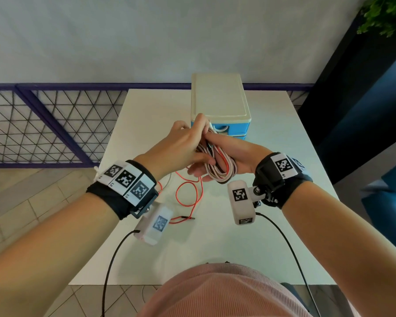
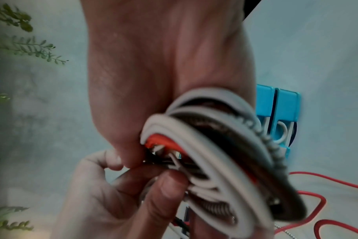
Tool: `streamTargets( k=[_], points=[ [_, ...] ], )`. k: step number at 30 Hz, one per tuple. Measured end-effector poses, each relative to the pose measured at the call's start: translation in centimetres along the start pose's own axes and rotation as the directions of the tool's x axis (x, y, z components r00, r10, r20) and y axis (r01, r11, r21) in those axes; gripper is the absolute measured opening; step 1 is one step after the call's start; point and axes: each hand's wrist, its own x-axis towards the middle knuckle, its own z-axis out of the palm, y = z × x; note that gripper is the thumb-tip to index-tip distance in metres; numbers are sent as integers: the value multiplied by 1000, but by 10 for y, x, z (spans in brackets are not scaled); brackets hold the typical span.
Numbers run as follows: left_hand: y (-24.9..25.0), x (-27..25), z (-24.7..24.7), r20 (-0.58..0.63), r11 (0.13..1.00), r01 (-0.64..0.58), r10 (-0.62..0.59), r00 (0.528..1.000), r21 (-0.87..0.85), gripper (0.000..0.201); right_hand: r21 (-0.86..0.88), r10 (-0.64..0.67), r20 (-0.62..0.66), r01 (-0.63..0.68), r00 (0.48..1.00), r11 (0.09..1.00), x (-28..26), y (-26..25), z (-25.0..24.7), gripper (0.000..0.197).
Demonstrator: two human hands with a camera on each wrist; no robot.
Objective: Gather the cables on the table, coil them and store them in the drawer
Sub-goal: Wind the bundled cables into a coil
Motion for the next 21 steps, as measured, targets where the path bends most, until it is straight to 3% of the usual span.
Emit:
streamTargets(
  k=[3,7,10,14,17,21],
  points=[
    [3,4,0,-58,1000,11,-12,998,-13,59,-11,-28,-66,27,997,1000,1,4,4,62],
    [5,14,-4,-69,980,199,-199,978,-18,67,3,-113,-114,114,987,993,5,9,3,60],
    [1,16,-7,156,889,392,-364,918,-237,50,6,-146,-119,148,982,989,2,5,0,47],
    [-11,13,-22,549,678,596,-327,769,-431,15,-97,-166,-120,155,979,983,0,9,4,27],
    [-19,8,-27,647,588,680,-320,692,-437,18,-143,-191,-134,172,972,975,0,10,10,21],
    [-27,4,-24,685,481,725,-299,664,-494,35,-250,-214,-157,171,964,953,3,9,12,15]
  ],
)
